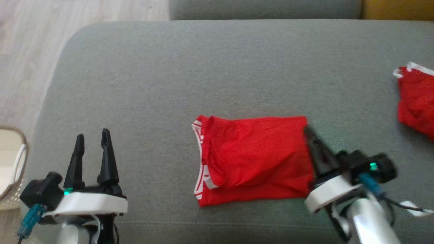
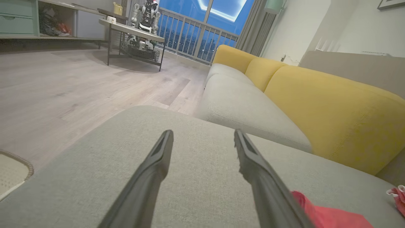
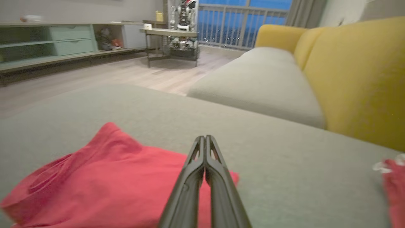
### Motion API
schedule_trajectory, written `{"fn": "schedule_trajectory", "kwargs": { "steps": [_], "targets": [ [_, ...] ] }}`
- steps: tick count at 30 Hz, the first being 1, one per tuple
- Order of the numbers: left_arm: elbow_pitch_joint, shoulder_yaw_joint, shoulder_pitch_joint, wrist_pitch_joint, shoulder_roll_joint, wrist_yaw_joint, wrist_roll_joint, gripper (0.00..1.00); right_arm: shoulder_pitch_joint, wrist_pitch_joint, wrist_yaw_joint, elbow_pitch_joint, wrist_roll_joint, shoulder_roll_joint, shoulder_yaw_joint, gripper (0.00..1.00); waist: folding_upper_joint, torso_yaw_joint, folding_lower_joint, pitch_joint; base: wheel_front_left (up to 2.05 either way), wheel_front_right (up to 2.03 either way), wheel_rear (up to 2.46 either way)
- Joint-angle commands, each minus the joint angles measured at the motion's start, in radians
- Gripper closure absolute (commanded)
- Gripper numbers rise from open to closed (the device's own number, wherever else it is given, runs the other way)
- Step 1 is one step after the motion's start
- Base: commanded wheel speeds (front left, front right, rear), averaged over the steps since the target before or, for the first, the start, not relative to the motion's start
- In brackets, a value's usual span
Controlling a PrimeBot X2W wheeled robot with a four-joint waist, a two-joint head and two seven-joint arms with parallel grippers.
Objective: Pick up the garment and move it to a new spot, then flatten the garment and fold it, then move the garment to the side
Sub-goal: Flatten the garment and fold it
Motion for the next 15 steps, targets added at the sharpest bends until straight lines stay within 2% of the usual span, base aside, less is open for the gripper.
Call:
{"fn": "schedule_trajectory", "kwargs": {
  "steps": [1, 15],
  "targets": [
    [-0.025, 0.028, -0.040, -0.006, 0.007, -0.004, 0.001, 0.00, -0.031, -0.006, 0.000, 0.001, 0.014, 0.005, 0.056, 1.00, 0.0000, 0.032, 0.0000, 0.017, 0.00, 0.00, 0.00],
    [-0.016, 0.008, -0.068, -0.006, 0.007, -0.005, -0.002, 0.00, -0.150, 0.026, 0.000, 0.308, 0.135, 0.006, 0.279, 1.00, 0.0000, 0.166, 0.0000, 0.061, 0.00, 0.00, 0.00]
  ]
}}
